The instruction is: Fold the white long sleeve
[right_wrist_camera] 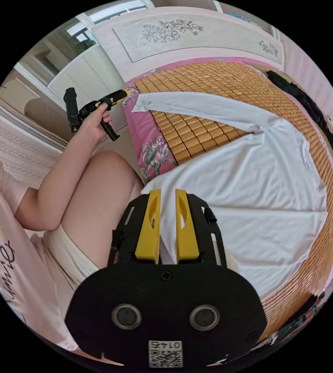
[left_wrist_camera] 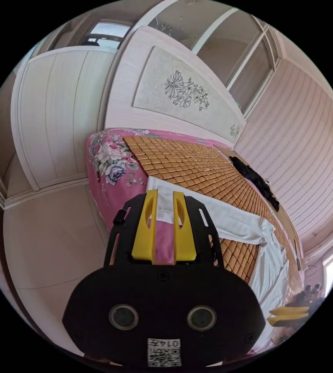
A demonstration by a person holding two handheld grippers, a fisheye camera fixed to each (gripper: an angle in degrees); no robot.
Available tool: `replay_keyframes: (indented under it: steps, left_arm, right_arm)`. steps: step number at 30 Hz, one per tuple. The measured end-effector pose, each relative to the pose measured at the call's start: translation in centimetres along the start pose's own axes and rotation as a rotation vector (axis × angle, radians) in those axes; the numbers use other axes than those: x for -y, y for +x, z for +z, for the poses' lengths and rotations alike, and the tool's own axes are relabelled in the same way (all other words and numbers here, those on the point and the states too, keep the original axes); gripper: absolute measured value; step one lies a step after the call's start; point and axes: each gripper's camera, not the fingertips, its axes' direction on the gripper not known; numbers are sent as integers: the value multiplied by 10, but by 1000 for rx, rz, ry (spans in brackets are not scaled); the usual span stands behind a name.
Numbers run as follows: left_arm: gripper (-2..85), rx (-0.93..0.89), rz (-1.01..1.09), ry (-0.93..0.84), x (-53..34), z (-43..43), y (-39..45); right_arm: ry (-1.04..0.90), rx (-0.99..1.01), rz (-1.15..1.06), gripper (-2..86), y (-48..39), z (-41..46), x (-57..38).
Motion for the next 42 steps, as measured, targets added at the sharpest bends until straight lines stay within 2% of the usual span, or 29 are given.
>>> replay_keyframes:
  steps: [4, 8, 14, 18, 22, 27, 30, 36, 39, 42]
  left_arm:
    - [91, -26, -103, -163, 12, 30, -53]
    - [97, -53, -149, -215, 14, 40, -82]
    - [80, -37, -162, -254, 15, 52, -98]
    - [76, -18, -131, -251, 18, 56, -94]
    - [56, -5, -100, -265, 19, 57, -93]
    - [11, -35, -55, -307, 17, 63, -84]
    - [3, -20, -51, -280, 14, 57, -74]
    - [-3, 5, 88, -222, 4, 46, -24]
    - [-4, -73, 117, -158, 0, 34, -4]
    - [-5, -139, 252, -95, -8, 20, 33]
  right_arm:
    - [-9, -52, -239, 82, -33, 19, 129]
    - [-70, -64, -432, 85, -75, 61, 245]
    - [-168, -33, -585, 89, -138, 130, 348]
    - [-155, -132, -600, 91, -166, 166, 375]
    - [-252, -244, -575, 92, -174, 210, 393]
    - [-227, -299, -584, 28, -174, 210, 392]
    - [-231, -270, -581, 5, -171, 196, 390]
    - [-132, -192, -493, -3, -137, 138, 376]
    - [-89, -206, -443, -4, -108, 100, 361]
    - [-66, -187, -405, -5, -70, 48, 335]
